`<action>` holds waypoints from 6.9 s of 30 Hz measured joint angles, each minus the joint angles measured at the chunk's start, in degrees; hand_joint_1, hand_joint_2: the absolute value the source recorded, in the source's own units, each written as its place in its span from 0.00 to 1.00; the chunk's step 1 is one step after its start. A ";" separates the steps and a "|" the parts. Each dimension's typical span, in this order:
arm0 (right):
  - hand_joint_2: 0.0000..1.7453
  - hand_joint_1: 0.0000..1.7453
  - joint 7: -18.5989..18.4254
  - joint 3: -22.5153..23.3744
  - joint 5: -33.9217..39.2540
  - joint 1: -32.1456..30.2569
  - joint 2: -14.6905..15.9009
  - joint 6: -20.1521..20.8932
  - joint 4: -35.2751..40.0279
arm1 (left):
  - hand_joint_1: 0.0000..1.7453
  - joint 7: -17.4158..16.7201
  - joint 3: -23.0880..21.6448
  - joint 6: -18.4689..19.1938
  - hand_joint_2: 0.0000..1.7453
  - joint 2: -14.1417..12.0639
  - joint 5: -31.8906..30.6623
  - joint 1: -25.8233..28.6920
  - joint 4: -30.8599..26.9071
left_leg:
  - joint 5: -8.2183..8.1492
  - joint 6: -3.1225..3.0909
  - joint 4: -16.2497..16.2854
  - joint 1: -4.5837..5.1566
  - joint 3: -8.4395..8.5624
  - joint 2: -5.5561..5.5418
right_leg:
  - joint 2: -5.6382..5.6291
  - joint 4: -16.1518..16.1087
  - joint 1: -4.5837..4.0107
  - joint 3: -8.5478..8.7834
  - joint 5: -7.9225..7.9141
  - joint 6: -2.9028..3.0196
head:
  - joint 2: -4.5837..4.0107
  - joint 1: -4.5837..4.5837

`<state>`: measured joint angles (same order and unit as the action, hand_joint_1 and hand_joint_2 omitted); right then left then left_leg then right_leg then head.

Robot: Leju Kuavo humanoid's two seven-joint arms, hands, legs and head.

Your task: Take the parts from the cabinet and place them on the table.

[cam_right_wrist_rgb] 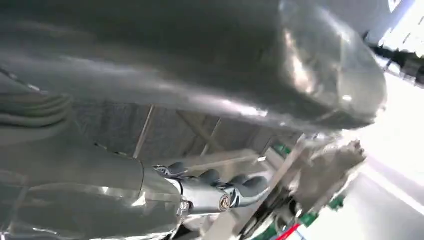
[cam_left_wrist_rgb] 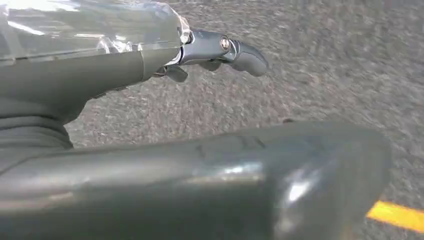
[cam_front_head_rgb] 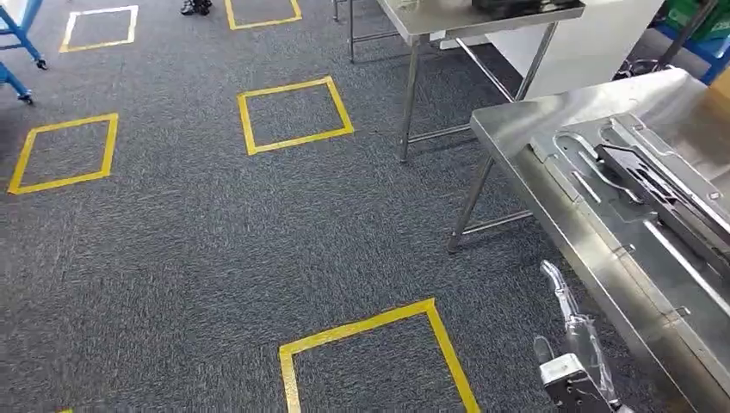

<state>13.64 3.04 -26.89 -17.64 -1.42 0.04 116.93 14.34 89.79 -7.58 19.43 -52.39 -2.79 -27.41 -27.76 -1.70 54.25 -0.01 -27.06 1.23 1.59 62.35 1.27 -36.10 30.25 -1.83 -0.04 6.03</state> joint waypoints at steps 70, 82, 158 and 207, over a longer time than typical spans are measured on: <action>0.00 0.00 -0.15 3.73 -3.41 18.40 5.53 -12.24 -104.19 | 0.00 25.31 -21.73 -2.59 0.00 -12.48 -22.93 0.34 9.85 | 1.33 0.21 2.44 0.03 -3.29 -5.85 | -2.32 1.79 -0.29 2.41 -1.02 1.28 | 0.02 0.02; 0.00 0.00 -0.72 7.82 -2.53 17.04 4.81 -13.07 -104.91 | 0.00 16.62 -17.58 7.19 0.00 -15.61 -12.85 -0.57 13.24 | -7.47 3.48 21.59 -0.32 -13.40 -1.67 | 0.76 -4.53 -0.69 4.64 -2.42 4.02 | 0.00 0.04; 0.00 0.00 -4.57 13.18 -6.69 16.58 0.44 -10.36 -105.30 | 0.00 -4.70 -51.96 15.32 0.00 -2.03 34.41 21.62 -23.10 | 1.05 -1.42 3.55 1.05 -3.76 -4.60 | -1.48 12.87 -0.37 3.49 11.24 1.00 | 0.02 0.04; 0.00 0.00 -5.97 20.26 -9.77 16.61 0.50 -8.55 -104.23 | 0.00 -12.17 -65.55 22.06 0.00 1.27 35.34 37.84 -51.00 | -2.64 3.00 15.96 -0.22 -10.05 -1.64 | -0.93 -1.89 0.16 6.29 0.72 3.11 | 0.02 0.33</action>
<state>7.67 23.30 -36.65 -1.04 -0.92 -8.50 12.70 2.16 24.24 14.47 20.70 -17.05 35.05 -78.40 -30.40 1.29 70.21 -0.23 -37.11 -0.41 0.67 60.46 1.43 -29.82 30.97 1.28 -0.02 6.36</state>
